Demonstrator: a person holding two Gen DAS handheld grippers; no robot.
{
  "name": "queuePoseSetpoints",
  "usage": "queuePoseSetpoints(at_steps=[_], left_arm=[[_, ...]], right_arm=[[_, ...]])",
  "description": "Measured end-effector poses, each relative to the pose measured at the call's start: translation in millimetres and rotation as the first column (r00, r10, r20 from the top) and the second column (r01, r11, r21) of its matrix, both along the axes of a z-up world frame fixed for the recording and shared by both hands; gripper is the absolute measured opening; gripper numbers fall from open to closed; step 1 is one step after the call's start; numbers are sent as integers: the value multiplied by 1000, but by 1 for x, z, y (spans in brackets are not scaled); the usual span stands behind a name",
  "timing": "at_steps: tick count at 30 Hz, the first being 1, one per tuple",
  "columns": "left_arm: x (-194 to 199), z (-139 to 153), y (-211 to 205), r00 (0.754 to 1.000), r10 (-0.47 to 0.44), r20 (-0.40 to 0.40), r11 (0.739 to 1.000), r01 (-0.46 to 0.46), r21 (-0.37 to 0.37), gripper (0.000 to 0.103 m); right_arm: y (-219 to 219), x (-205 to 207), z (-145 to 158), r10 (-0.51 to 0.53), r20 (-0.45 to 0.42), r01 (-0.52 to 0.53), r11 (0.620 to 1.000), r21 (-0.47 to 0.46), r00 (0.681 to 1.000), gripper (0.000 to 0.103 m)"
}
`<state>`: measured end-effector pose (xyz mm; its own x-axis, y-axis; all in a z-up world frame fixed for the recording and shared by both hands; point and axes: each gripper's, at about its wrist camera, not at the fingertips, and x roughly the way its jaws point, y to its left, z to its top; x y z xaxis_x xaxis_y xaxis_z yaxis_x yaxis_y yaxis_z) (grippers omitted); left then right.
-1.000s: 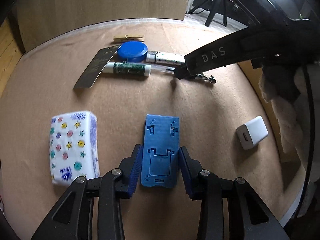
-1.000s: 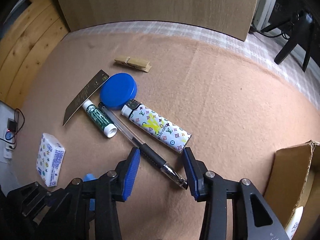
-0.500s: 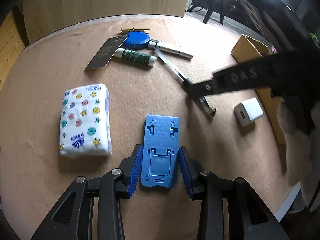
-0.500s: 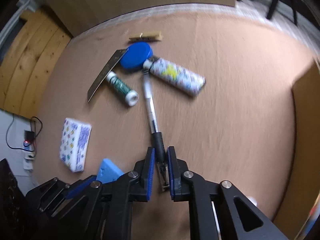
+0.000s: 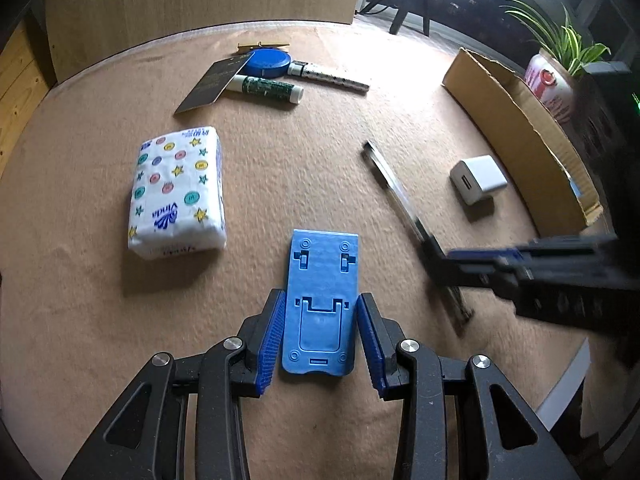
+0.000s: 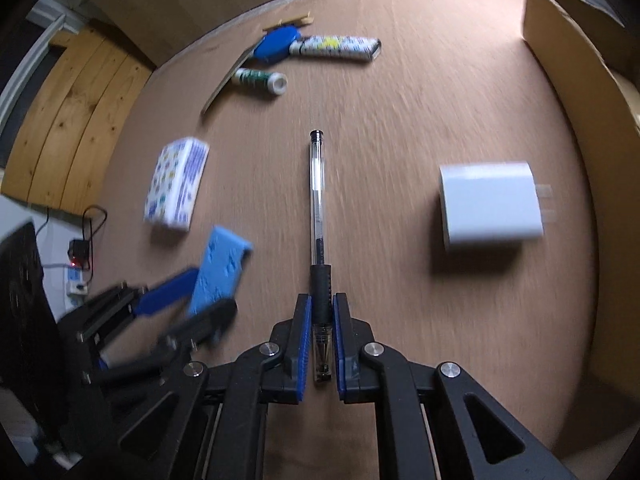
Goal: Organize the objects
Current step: 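Grasp the black-and-silver pen with the right tool while the left tool holds the blue stand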
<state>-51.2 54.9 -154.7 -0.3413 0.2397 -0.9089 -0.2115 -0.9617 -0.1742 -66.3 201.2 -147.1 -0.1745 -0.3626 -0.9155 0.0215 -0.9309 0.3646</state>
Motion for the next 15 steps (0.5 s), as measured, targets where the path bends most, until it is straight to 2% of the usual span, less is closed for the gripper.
queuePoseSetpoints(at_steps=[5,8,9,10,12,15], left_arm=[[7,1,3,1000,-13,7,1000,13,-9,39],[9,1,4,1000,-8,7,1000,8,-29,41],[8,1,4,1000,0,8,999,1,-32,46],[8,1,4,1000,1,7,1000,0,-30,48],[7,0,5,1000,-1,5,999,1,-36,49],[7,-1,8,1000,-9,0,998,9,-56,49]], right_arm=[[4,21,2,12,3,-12,999,46,1000,10],[0,28,8,45,-34,-40,991,127,998,10],[0,28,11,42,-52,-33,987,158,998,13],[0,27,13,41,-62,-31,986,163,997,19],[-2,22,15,37,-78,-26,989,148,996,24],[-9,14,11,53,-85,-37,983,179,995,24]])
